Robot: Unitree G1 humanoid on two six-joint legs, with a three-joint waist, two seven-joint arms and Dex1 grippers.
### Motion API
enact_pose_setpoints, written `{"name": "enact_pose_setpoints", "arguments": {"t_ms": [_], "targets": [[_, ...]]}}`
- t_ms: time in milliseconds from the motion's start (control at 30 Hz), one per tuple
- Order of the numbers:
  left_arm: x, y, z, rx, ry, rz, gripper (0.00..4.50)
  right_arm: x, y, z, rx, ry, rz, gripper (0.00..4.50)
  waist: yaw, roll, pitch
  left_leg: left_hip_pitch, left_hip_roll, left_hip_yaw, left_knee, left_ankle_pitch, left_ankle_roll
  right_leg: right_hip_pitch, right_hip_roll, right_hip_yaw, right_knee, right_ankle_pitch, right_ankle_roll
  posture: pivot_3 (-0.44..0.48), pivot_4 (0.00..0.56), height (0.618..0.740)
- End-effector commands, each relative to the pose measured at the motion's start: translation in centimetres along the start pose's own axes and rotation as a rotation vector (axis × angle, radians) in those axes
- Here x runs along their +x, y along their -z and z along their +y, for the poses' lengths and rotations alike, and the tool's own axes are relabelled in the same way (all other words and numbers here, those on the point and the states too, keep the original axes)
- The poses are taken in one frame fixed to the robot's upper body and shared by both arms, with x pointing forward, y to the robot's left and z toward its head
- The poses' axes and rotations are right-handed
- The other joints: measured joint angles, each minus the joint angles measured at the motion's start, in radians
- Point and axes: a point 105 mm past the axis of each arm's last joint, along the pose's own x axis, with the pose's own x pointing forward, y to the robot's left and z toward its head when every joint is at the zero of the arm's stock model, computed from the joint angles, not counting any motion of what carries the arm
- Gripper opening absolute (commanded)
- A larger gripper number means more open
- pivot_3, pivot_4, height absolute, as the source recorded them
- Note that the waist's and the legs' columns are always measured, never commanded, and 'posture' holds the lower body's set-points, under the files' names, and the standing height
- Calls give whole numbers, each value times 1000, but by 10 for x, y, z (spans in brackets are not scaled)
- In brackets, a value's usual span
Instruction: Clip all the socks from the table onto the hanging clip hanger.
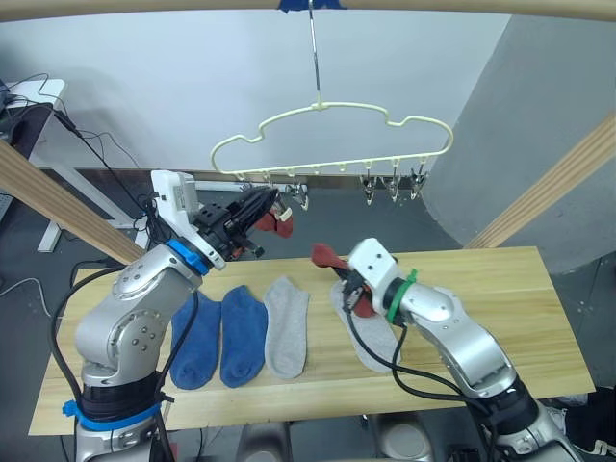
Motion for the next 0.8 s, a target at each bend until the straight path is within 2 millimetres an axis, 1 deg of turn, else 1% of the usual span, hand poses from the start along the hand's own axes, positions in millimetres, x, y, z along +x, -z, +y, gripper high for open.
{"name": "enact_pose_setpoints", "arguments": {"t_ms": [33,333,533,800], "targets": [[-2,-13,-8,10,21,-33,254,9,-27,8,-51,-34,-94,0,1,0,0,0,1,0,0,0,0,0,-1,0,-1,0,0,-220,343,740],[-1,-12,-10,-21,22,-24,254,21,-46,8,-56,-13,-174,0,2,0,0,-3,2,-5,0,0,0,0,-4,-1,-5,0,0,-215,336,740],[0,-10,-11,-28,24,-23,254,24,-44,6,-46,-3,-179,0,2,0,0,-3,2,-5,0,0,0,-1,-4,0,-5,0,0,-214,331,740],[-1,-9,-12,-33,24,-21,254,30,-47,5,-37,6,-193,0,2,0,0,-3,2,-5,0,0,0,-1,-4,-1,-5,0,0,-210,329,740]]}}
